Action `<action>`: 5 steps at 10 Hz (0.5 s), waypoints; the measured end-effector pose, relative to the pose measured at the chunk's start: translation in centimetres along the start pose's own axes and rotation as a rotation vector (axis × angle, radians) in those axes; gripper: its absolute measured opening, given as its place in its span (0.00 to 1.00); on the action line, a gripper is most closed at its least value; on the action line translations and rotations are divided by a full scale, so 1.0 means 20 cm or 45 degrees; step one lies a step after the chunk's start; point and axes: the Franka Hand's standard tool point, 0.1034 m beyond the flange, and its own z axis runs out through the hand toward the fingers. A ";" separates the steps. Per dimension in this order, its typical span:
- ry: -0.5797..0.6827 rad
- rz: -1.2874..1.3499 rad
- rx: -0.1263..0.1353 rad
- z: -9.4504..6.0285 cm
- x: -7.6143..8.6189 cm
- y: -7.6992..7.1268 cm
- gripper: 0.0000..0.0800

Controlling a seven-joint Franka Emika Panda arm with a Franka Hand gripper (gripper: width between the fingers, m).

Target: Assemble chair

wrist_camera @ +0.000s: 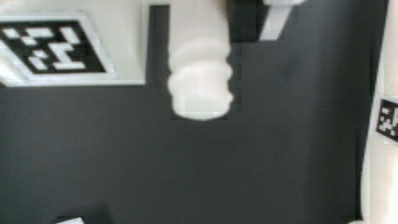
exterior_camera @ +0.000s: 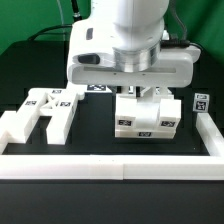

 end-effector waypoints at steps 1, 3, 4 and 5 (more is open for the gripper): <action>-0.093 0.003 0.001 0.02 -0.04 0.01 0.31; -0.376 -0.012 -0.003 0.05 -0.08 0.03 0.31; -0.463 -0.013 -0.009 0.05 -0.06 0.03 0.31; -0.519 -0.015 -0.015 0.05 -0.05 0.04 0.31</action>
Offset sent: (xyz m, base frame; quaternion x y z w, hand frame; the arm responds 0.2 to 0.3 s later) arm 0.0079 0.0082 0.0039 0.0292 -0.2190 -0.0381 0.9745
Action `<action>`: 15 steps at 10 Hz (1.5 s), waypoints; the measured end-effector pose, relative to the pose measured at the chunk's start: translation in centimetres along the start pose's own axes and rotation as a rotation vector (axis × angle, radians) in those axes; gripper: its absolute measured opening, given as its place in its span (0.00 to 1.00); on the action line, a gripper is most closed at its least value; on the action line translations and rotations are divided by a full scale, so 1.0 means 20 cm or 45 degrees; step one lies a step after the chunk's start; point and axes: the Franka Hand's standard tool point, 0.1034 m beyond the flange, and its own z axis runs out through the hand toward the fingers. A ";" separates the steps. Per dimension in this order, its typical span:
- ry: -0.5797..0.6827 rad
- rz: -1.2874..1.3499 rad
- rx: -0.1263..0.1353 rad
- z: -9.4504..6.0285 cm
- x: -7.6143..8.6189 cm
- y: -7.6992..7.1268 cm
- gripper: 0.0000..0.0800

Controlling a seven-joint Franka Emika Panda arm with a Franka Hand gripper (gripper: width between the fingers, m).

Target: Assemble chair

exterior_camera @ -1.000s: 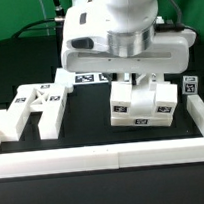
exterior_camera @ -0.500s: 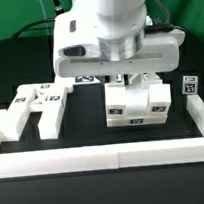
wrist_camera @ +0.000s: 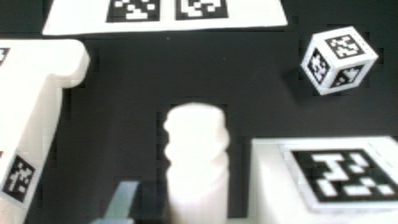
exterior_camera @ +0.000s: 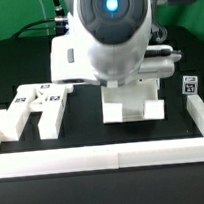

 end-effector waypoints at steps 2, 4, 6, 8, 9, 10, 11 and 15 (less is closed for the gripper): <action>-0.095 -0.002 0.003 0.05 -0.10 -0.01 0.31; -0.211 0.015 -0.008 0.08 -0.06 0.02 0.32; -0.155 0.007 -0.011 0.04 -0.05 0.00 0.32; -0.113 0.009 -0.001 0.06 -0.08 0.00 0.45; -0.110 0.011 0.006 0.07 -0.11 0.00 0.45; -0.119 0.014 0.009 0.08 -0.11 0.01 0.62; -0.120 0.015 0.010 0.09 -0.10 0.01 0.77; -0.121 0.015 0.015 0.09 -0.10 0.02 0.81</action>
Offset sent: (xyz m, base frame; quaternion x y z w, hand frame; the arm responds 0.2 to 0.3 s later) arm 0.0102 0.0011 0.0009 0.0000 -0.0139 0.0016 0.9999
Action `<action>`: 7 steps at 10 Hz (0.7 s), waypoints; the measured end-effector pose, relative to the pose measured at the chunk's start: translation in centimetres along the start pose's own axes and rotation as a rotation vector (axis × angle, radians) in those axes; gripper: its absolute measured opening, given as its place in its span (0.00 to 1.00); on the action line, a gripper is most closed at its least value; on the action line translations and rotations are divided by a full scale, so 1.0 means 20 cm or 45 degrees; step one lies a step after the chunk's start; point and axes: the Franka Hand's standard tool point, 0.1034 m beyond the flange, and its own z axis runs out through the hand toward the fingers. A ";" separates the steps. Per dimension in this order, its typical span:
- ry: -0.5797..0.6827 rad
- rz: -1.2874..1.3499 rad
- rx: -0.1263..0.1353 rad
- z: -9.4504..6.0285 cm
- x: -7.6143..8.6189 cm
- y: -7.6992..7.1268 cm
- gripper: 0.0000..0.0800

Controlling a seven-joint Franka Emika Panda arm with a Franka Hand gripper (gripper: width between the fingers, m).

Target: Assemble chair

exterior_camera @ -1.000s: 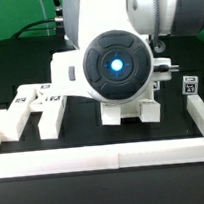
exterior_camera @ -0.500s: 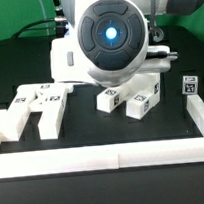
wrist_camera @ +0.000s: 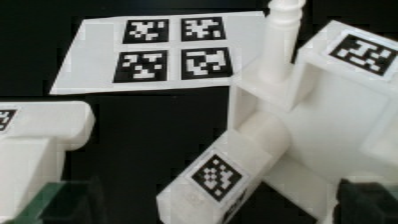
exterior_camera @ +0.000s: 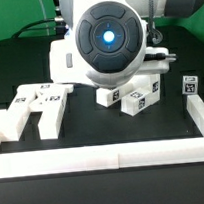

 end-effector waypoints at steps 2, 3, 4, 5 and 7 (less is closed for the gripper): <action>0.004 0.006 0.011 0.00 0.01 0.03 0.81; 0.013 0.000 0.010 -0.01 0.01 0.03 0.81; 0.024 -0.002 0.004 -0.03 0.00 0.04 0.81; 0.051 0.000 -0.007 -0.04 -0.01 0.06 0.81; 0.147 0.004 0.002 -0.06 0.00 0.07 0.81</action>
Offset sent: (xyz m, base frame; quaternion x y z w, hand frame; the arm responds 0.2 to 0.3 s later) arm -0.0061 -0.0133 0.0132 -0.0265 0.0131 -0.0089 0.9995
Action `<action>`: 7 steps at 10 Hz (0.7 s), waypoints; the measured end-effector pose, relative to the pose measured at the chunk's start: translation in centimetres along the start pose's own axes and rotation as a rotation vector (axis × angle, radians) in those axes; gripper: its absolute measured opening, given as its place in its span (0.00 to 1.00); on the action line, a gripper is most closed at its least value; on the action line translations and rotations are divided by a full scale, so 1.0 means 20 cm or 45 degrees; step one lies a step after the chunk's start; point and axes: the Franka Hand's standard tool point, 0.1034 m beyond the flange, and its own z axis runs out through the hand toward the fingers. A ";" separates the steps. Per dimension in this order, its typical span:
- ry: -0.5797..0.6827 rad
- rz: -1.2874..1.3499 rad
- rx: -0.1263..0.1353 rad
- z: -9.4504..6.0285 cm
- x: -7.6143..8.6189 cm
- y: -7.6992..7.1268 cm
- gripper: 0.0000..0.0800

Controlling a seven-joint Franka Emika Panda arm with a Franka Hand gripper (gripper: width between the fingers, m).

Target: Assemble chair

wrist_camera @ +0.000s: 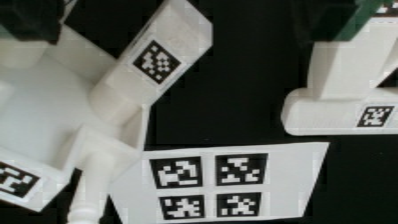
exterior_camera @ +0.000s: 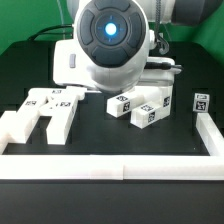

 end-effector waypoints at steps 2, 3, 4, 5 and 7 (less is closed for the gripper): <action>-0.003 0.040 0.003 0.00 -0.02 0.00 0.81; 0.144 0.027 0.000 -0.05 0.05 -0.01 0.81; 0.254 0.024 0.004 -0.08 0.05 -0.02 0.81; 0.298 0.025 0.010 -0.06 0.04 -0.02 0.81; 0.490 -0.004 0.012 -0.10 0.07 0.00 0.81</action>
Offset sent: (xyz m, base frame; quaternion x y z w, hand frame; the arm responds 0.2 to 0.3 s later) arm 0.0000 0.0000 0.0000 0.0000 0.1938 0.0000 0.9810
